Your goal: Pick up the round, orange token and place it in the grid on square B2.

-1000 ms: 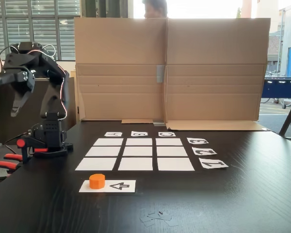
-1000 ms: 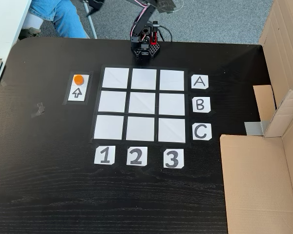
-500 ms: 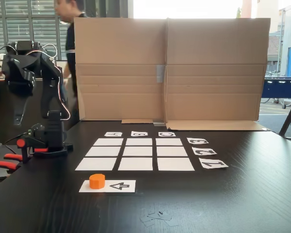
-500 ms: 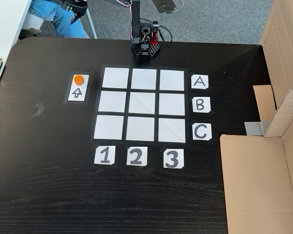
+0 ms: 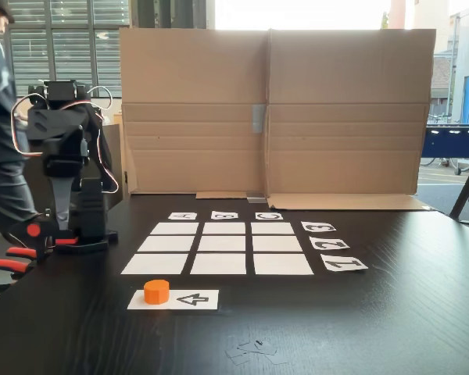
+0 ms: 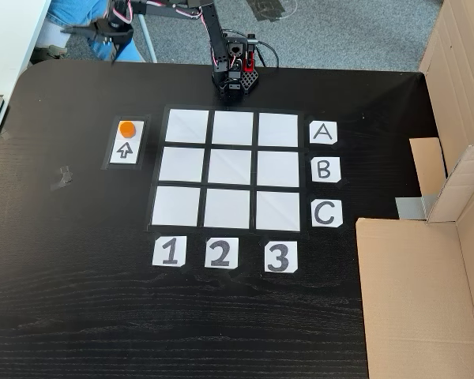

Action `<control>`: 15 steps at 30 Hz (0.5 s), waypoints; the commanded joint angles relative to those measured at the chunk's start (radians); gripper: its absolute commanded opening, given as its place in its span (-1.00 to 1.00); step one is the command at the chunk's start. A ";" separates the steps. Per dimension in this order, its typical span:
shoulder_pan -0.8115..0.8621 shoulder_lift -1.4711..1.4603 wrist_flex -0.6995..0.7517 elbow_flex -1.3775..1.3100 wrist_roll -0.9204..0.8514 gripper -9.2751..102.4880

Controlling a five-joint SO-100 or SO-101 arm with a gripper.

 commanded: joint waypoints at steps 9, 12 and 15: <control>-0.089 -0.135 0.008 -0.026 0.006 0.84; -0.121 -0.169 0.008 -0.023 0.006 0.84; -0.155 -0.201 0.008 -0.017 0.008 0.84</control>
